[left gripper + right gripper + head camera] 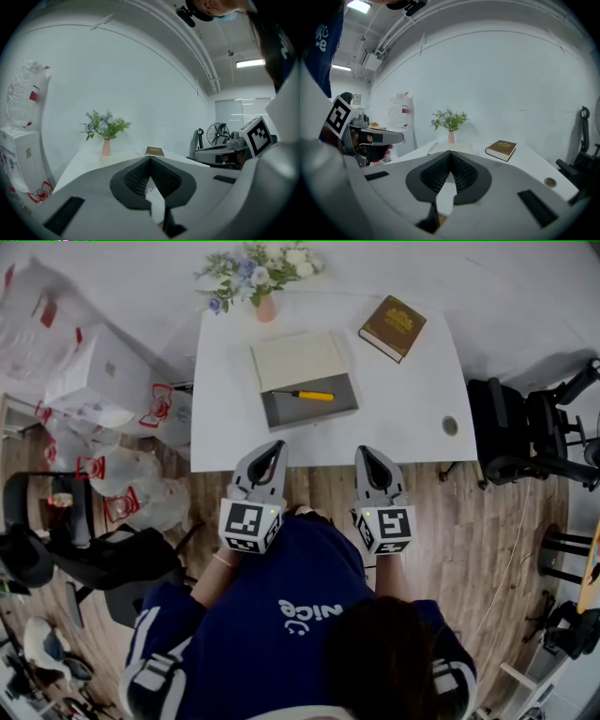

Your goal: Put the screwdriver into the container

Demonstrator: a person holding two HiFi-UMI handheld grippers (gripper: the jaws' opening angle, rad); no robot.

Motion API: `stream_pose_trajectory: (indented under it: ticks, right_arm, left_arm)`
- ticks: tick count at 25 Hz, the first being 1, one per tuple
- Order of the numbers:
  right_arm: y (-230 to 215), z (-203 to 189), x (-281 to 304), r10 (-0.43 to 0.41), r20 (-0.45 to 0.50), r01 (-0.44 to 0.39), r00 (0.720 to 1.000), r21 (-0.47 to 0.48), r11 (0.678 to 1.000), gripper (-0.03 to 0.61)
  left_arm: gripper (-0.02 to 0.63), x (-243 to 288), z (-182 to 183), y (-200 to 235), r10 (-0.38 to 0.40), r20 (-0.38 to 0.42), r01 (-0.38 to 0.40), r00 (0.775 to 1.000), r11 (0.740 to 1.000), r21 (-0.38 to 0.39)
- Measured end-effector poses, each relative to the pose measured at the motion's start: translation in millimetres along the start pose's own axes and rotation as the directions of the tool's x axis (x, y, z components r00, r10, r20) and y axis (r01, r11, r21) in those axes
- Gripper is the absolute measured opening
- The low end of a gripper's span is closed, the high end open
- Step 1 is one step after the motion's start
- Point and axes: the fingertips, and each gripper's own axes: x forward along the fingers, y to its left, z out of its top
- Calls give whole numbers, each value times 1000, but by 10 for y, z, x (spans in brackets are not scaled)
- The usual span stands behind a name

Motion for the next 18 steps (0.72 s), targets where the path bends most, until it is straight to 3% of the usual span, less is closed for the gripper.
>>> stream_pose_trajectory:
  ticks: [18]
  right_arm:
    - [-18, 83, 107, -28, 21, 28, 999, -28, 999, 20]
  left_arm:
    - [12, -4, 75, 111, 29, 20, -29, 999, 1000, 6]
